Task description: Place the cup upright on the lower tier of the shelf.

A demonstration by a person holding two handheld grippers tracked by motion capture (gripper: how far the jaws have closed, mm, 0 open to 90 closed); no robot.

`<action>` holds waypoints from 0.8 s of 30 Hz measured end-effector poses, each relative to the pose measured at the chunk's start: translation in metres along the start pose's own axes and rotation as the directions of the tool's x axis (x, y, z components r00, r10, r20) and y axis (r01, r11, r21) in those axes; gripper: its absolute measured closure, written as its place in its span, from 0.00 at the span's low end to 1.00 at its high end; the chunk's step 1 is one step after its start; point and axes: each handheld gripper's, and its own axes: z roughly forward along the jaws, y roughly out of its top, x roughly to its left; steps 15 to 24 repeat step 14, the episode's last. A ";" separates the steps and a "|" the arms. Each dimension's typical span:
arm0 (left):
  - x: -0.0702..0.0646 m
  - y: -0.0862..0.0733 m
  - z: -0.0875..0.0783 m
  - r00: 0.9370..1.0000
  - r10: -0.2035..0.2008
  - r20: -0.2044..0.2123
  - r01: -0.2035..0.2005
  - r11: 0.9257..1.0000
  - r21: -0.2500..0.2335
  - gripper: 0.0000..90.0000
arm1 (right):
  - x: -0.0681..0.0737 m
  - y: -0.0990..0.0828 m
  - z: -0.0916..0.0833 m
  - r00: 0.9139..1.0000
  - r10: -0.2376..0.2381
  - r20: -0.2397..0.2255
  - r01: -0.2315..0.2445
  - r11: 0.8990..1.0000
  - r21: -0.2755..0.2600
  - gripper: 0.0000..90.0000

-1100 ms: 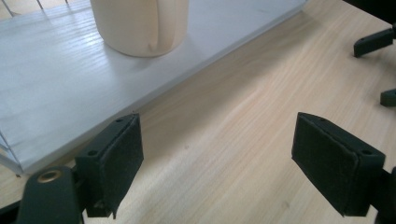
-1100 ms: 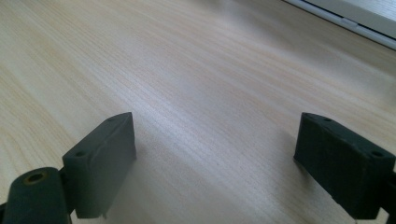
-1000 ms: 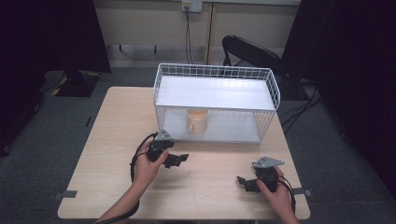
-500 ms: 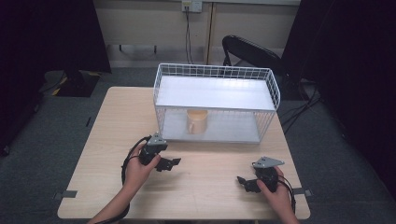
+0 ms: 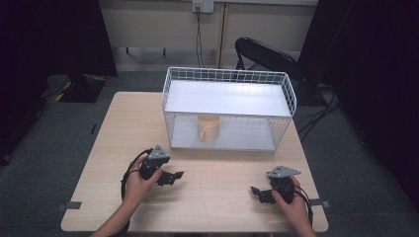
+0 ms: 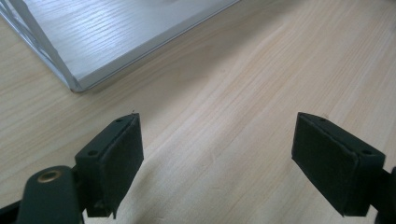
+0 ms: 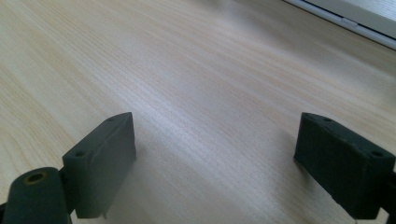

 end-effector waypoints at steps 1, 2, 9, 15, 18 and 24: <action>-0.001 -0.001 0.001 1.000 -0.015 0.003 0.015 1.000 -0.009 0.18 | 0.000 0.000 0.000 1.000 0.000 0.000 0.000 1.000 0.000 0.13; -0.001 -0.002 0.001 1.000 -0.010 0.004 0.010 1.000 -0.009 0.18 | 0.000 0.000 0.000 1.000 0.000 0.000 0.000 1.000 0.000 0.13; 0.001 -0.006 0.001 1.000 0.018 -0.015 -0.018 1.000 -0.004 0.18 | 0.000 0.000 0.000 1.000 0.000 0.000 0.000 1.000 0.000 0.13; 0.002 -0.013 0.003 1.000 0.015 -0.015 -0.015 1.000 0.008 0.18 | 0.000 0.000 0.000 1.000 0.000 -0.001 0.000 1.000 0.000 0.13; 0.002 -0.013 0.003 1.000 0.015 -0.015 -0.015 1.000 0.008 0.18 | 0.000 0.000 0.000 1.000 0.000 -0.001 0.000 1.000 0.000 0.13; 0.002 -0.013 0.003 1.000 0.015 -0.015 -0.015 1.000 0.008 0.18 | 0.000 0.000 0.000 1.000 0.000 -0.001 0.000 1.000 0.000 0.13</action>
